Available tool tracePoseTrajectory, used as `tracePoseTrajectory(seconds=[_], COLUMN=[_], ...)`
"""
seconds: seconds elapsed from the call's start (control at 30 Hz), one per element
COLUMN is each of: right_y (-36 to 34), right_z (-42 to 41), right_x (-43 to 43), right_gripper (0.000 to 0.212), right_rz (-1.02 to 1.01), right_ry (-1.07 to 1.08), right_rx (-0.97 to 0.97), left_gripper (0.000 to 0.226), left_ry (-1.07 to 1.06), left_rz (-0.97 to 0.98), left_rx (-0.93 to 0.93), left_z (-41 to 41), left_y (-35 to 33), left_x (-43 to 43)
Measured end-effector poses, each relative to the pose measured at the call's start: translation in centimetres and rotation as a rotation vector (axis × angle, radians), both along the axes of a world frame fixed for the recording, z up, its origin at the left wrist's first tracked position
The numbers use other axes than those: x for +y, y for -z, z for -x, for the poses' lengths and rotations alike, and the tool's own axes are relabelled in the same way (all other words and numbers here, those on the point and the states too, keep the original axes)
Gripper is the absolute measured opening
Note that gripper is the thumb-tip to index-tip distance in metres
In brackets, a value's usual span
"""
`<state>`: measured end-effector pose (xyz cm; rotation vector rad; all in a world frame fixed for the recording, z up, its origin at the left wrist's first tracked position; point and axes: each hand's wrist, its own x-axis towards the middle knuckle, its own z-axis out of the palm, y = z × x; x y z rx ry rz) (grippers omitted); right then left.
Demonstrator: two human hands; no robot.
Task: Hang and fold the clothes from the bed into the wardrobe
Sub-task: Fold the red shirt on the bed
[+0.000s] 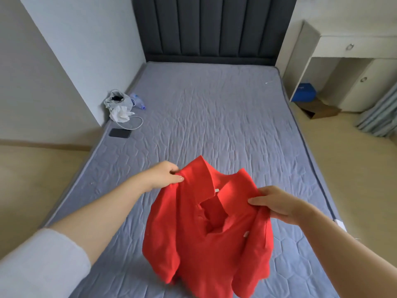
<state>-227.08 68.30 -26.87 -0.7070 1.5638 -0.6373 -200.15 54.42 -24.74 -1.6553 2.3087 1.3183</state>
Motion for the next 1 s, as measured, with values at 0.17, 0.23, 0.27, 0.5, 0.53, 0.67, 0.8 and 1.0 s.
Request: tracePoseTrajectory(seconds=[0.17,0.23,0.27,0.5,0.53,0.67,0.8,1.0], right_y=[5.0,6.1,6.5,13.5,15.0,19.9,25.2,33.8], right_z=[1.6,1.9,1.8,0.4,0.2,-1.0,-2.2,-3.5], right_x=[-6.6,-10.6,-12.4,-14.0,-13.1,-8.9,-4.4,1.7], right_gripper=[0.021,0.024,0.031,0.063,0.061,0.055,0.054,0.051], right_rz=[0.048,0.128,0.183,0.246,0.207,0.022,-0.180,-0.400], right_ry=[0.001,0.201,0.304,0.321,0.288,0.228,0.210,0.341], right_rx=[0.581,0.621,0.571,0.297,0.279,0.229,0.210,0.206], left_gripper=[0.014,0.025,0.042,0.075,0.072,0.061,0.051,0.046], left_ry=[-0.223,-0.446,-0.509,-0.325,-0.307,-0.321,-0.391,-0.529], left_rz=[0.182,0.055,-0.025,-0.177,-0.206,-0.293,-0.338,-0.191], left_rx=[-0.153,0.166,0.311,0.298,0.274,0.171,0.072,-0.172], left_z=[4.7,7.6,8.8,11.0,10.8,9.7,8.4,5.2], left_y=[5.6,6.9,7.4,14.6,16.0,22.6,29.2,37.5], left_x=[-5.7,-8.8,-10.0,-9.3,-8.4,-4.5,-0.4,5.5])
